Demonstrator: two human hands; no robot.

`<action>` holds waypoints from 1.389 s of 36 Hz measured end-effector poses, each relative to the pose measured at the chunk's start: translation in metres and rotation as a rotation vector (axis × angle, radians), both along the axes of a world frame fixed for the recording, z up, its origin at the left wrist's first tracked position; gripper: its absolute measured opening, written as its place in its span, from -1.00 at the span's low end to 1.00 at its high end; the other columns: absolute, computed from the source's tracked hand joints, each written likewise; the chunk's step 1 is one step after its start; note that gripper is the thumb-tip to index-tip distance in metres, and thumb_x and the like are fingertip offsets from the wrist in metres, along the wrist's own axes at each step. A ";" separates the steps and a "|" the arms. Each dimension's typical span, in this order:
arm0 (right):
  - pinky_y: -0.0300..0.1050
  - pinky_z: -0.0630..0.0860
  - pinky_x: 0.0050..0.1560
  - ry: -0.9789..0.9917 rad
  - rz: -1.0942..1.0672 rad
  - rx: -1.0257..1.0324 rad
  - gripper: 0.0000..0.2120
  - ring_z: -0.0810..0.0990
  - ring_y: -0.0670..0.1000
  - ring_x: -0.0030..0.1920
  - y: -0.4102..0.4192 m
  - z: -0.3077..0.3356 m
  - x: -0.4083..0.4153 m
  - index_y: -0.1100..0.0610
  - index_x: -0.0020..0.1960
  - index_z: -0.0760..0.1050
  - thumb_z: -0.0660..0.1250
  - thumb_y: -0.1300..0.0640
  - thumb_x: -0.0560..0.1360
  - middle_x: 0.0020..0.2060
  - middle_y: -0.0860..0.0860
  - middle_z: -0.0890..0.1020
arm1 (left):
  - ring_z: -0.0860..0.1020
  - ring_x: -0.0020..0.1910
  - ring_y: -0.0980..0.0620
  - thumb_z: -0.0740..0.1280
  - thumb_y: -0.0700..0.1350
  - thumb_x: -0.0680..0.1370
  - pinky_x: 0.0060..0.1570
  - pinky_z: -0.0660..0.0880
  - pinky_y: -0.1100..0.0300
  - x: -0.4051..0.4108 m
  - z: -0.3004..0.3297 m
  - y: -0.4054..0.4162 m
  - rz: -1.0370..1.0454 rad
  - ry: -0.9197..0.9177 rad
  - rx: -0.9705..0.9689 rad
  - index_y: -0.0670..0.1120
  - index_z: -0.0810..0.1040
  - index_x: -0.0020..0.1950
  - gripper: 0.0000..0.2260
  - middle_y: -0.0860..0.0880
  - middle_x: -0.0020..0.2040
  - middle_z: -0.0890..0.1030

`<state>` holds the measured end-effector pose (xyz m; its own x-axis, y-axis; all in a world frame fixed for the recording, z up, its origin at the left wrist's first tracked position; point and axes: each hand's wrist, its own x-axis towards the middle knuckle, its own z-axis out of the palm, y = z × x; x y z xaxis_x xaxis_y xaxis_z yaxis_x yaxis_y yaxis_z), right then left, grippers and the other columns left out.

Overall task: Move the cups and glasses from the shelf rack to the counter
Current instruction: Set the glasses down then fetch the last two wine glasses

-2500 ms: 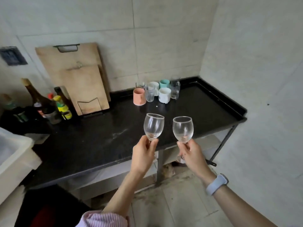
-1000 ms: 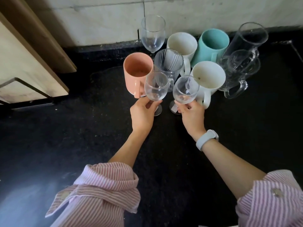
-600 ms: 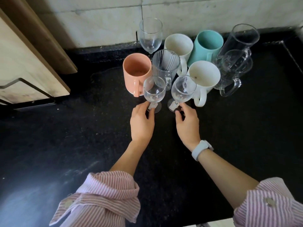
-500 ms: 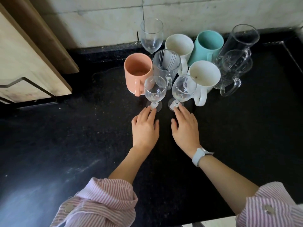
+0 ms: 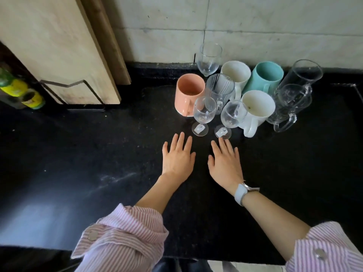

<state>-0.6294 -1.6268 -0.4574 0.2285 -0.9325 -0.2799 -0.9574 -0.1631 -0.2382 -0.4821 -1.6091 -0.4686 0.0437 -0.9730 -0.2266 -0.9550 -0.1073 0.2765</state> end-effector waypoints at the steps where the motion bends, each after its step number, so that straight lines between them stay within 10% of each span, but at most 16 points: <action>1: 0.17 0.01 0.48 -0.027 0.018 0.008 -0.51 0.00 0.10 0.51 0.005 0.006 0.006 0.08 0.47 0.08 0.05 0.02 0.57 0.51 0.10 0.13 | -0.04 0.53 -0.08 0.08 0.05 0.60 0.46 -0.03 -0.17 0.007 0.005 0.010 0.031 0.004 -0.007 -0.02 0.05 0.49 -0.51 -0.09 0.55 0.06; 14: 0.05 0.20 0.42 -0.266 0.688 0.008 -0.61 0.26 0.05 0.42 0.164 0.096 0.172 0.12 0.37 0.31 0.05 0.07 0.57 0.36 0.03 0.43 | 0.10 0.50 -0.02 0.08 0.06 0.59 0.45 0.05 -0.11 0.156 0.106 0.271 0.588 -0.159 -0.129 -0.01 0.16 0.47 -0.55 -0.02 0.51 0.21; 34: 0.08 0.43 0.19 -0.537 1.867 -0.052 -0.71 0.52 0.19 0.17 0.769 0.233 0.334 0.18 0.14 0.51 0.14 0.11 0.51 0.11 0.16 0.61 | 0.53 0.15 -0.15 0.25 -0.06 0.52 0.14 0.44 -0.08 0.112 0.254 0.976 1.739 -0.579 -0.349 -0.14 0.48 0.24 -0.68 -0.14 0.17 0.59; 50: 0.05 0.34 0.31 -0.735 2.064 0.229 -0.68 0.43 0.14 0.27 1.035 0.266 0.485 0.18 0.25 0.45 0.15 0.16 0.53 0.25 0.11 0.52 | 0.53 0.15 -0.17 0.23 -0.10 0.54 0.15 0.43 -0.07 0.205 0.302 1.198 2.019 -0.681 -0.534 -0.17 0.48 0.24 -0.70 -0.19 0.20 0.56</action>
<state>-0.1439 -0.5916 -0.1912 0.6575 0.7082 0.2571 0.7086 -0.4653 -0.5304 -0.2770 -0.4115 -0.1664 0.7239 0.5175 0.4562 0.3698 -0.8493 0.3767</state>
